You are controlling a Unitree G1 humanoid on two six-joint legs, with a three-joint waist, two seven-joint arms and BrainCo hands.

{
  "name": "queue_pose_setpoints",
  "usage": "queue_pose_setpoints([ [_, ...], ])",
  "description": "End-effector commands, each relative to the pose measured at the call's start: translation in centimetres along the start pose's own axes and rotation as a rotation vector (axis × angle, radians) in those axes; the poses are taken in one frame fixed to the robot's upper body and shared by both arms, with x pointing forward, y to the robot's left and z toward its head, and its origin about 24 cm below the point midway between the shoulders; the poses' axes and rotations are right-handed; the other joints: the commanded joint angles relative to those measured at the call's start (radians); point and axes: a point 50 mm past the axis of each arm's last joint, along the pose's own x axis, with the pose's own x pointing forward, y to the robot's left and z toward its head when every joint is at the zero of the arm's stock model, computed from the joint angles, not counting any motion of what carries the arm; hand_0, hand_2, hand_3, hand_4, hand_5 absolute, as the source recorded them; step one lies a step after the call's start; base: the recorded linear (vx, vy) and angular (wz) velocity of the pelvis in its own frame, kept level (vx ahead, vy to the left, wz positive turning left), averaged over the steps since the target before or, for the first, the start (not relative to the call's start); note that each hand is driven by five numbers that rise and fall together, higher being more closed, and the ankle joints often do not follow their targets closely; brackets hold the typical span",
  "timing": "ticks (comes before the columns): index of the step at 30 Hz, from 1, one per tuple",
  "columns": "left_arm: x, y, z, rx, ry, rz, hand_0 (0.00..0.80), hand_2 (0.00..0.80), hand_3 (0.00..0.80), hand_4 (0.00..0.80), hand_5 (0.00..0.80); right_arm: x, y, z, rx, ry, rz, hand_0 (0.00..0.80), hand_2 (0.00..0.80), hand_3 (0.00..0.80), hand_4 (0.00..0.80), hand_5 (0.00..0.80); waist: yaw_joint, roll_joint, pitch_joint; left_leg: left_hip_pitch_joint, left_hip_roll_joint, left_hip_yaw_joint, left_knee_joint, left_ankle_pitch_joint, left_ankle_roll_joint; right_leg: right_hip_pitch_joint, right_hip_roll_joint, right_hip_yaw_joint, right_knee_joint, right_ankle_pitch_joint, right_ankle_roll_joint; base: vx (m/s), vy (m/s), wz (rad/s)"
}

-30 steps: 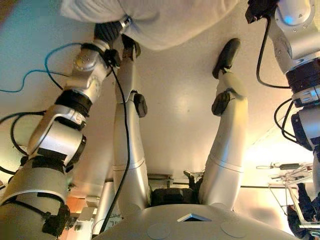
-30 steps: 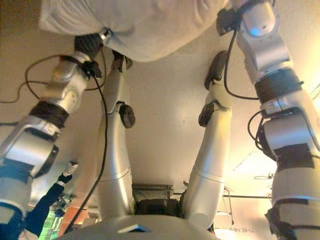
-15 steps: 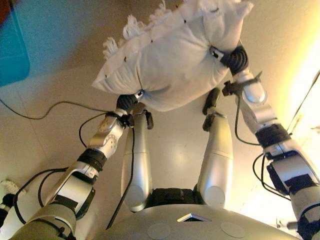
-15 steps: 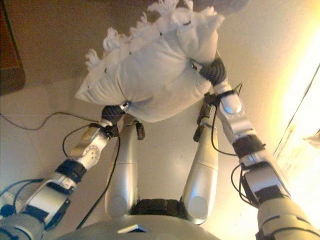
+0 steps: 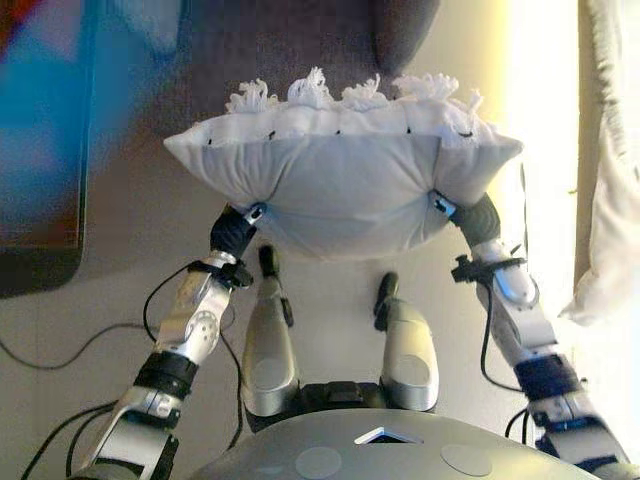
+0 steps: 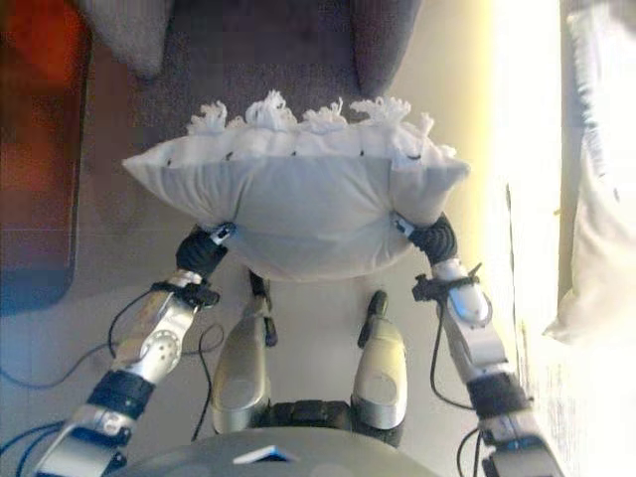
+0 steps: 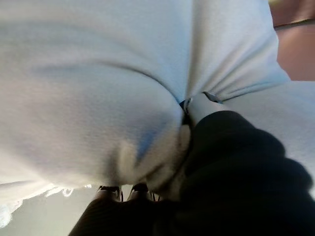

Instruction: Pick up the cushion and take it to the sofa

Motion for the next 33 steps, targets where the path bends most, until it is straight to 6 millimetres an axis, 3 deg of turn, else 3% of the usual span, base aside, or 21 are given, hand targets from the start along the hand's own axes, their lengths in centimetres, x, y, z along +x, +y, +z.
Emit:
queue_pose_setpoints([
  [1,0.8,-5.3,4.6,-0.006,-0.314,-0.256,0.800,0.800,0.800,0.800,0.800,1.1,2.7,4.4,-0.055,-0.244,0.148,0.800,0.800,0.800,0.800,0.800,0.015,-0.016,-0.153,0.162,0.004,0.058,0.011,-0.186,0.024,0.092,-0.008,-0.056,-0.072,-0.007,-0.017,0.118,0.000,-0.02],
  [8,-0.1,-7.4,7.5,-0.070,-0.518,-0.288,0.800,0.800,0.800,0.800,0.800,0.7,2.7,8.5,-0.069,-0.432,0.134,0.800,0.800,0.800,0.800,0.800,0.004,-0.021,-0.228,0.316,0.021,0.086,-0.093,-0.183,0.017,0.226,0.010,-0.079,-0.155,0.000,-0.012,0.073,-0.040,0.00],
  [13,-0.1,-8.6,8.9,-0.052,-0.562,-0.341,0.800,0.800,0.800,0.800,0.800,0.4,3.0,9.9,-0.052,-0.494,0.145,0.800,0.800,0.800,0.800,0.800,-0.006,-0.022,-0.256,0.341,0.027,0.076,-0.099,-0.197,0.011,0.265,0.028,-0.076,-0.179,-0.006,-0.015,0.002,-0.104,-0.07],
  [18,0.3,-9.1,9.5,-0.042,-0.563,-0.382,0.800,0.800,0.800,0.800,0.800,0.5,3.2,10.6,-0.062,-0.528,0.124,0.800,0.800,0.800,0.800,0.800,-0.024,-0.013,-0.254,0.315,0.055,0.017,-0.099,-0.170,-0.004,0.249,0.115,0.006,-0.141,-0.075,-0.075,-0.088,-0.246,0.01],
  [22,0.3,-8.7,9.7,-0.090,-0.581,-0.351,0.800,0.800,0.800,0.800,0.800,1.3,3.5,10.6,-0.076,-0.520,0.146,0.800,0.800,0.800,0.800,0.800,-0.014,-0.014,-0.223,0.287,0.117,0.015,-0.099,-0.109,-0.035,0.238,0.175,0.022,-0.119,-0.101,-0.125,-0.134,-0.331,0.16],
  [24,0.1,-8.2,9.5,-0.111,-0.586,-0.317,0.800,0.800,0.800,0.800,0.800,1.3,3.6,10.5,-0.077,-0.513,0.173,0.800,0.800,0.800,0.800,0.800,-0.006,-0.024,-0.210,0.290,0.132,0.006,-0.099,-0.088,-0.034,0.242,0.186,0.036,-0.121,-0.096,-0.136,-0.054,-0.306,-0.05],
  [27,-0.9,-7.6,9.1,-0.102,-0.598,-0.294,0.800,0.800,0.800,0.800,0.800,0.8,3.3,10.7,-0.069,-0.507,0.206,0.800,0.800,0.800,0.800,0.800,0.021,-0.042,-0.199,0.251,0.106,-0.072,-0.015,-0.066,-0.021,0.251,0.191,0.067,-0.149,-0.073,-0.146,-0.034,-0.275,-0.18],
  [29,-1.4,-7.5,9.2,-0.090,-0.615,-0.283,0.800,0.800,0.800,0.800,0.800,0.9,3.4,10.8,-0.063,-0.515,0.232,0.800,0.800,0.800,0.800,0.800,0.046,-0.053,-0.191,0.199,0.044,-0.131,0.109,-0.113,0.000,0.254,0.183,0.079,-0.172,-0.059,-0.148,-0.009,-0.236,-0.57],
  [30,-1.5,-7.4,9.2,-0.089,-0.618,-0.272,0.800,0.800,0.800,0.800,0.800,1.0,3.7,10.7,-0.059,-0.520,0.248,0.800,0.800,0.800,0.800,0.800,0.057,-0.055,-0.189,0.188,0.003,-0.144,0.157,-0.158,0.014,0.254,0.176,0.080,-0.180,-0.055,-0.146,0.016,-0.136,-0.77],
  [31,-1.5,-7.3,9.3,-0.089,-0.618,-0.270,0.800,0.800,0.800,0.800,0.800,1.0,3.7,10.7,-0.058,-0.520,0.250,0.800,0.800,0.800,0.800,0.800,0.058,-0.055,-0.188,0.186,-0.002,-0.145,0.166,-0.166,0.017,0.256,0.176,0.080,-0.180,-0.056,-0.145,0.035,-0.106,-0.56],
  [33,-1.5,-7.2,9.3,-0.091,-0.611,-0.253,0.800,0.800,0.800,0.800,0.800,1.3,4.4,10.6,-0.047,-0.526,0.276,0.800,0.800,0.800,0.800,0.800,0.066,-0.047,-0.182,0.164,-0.068,-0.125,0.237,-0.217,0.039,0.252,0.175,0.082,-0.172,-0.058,-0.146,0.048,-0.089,-0.22],
])
